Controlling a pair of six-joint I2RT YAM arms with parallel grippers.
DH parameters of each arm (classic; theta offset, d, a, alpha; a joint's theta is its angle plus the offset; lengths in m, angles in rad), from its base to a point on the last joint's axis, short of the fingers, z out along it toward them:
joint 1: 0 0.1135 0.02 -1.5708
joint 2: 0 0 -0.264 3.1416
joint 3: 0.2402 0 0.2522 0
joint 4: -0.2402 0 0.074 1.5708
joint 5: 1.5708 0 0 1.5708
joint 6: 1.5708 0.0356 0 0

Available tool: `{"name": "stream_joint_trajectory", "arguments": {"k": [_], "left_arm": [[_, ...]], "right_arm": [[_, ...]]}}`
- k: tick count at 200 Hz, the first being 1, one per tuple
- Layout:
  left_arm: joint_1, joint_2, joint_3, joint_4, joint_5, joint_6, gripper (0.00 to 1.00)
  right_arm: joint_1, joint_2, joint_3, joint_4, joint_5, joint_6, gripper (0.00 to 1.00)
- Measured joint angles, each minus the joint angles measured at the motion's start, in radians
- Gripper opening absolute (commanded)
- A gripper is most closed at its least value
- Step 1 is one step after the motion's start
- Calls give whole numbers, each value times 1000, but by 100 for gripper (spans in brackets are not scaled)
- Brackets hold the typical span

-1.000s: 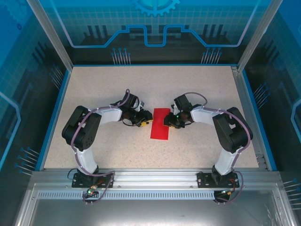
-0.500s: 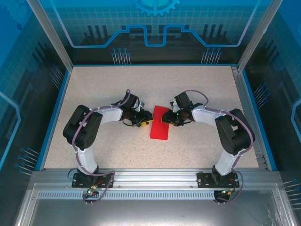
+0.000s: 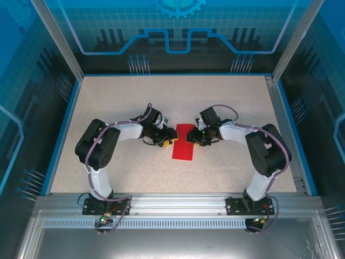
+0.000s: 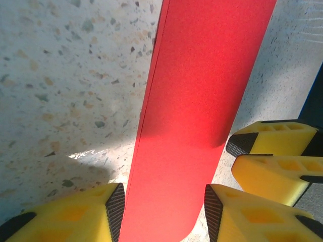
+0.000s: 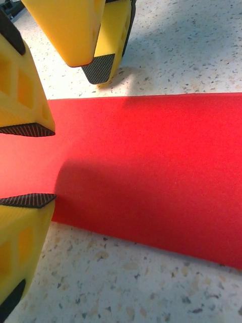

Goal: Fold a paper plane with a square sheet of paper (pick it up from the middle)
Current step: Fold the square sheet of paper in half at the center of the table.

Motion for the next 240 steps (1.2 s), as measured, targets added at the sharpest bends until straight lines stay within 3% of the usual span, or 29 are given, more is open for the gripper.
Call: {"name": "stream_joint_trajectory", "arguments": {"k": [170,240], "left_arm": [[-11,0,1,-30,-2,4,51],[-11,0,1,-30,-2,4,52]], "right_arm": [[-14,-64,-45,39,-16,16,37],[-13,15,-55,80,-38,27,36]]}}
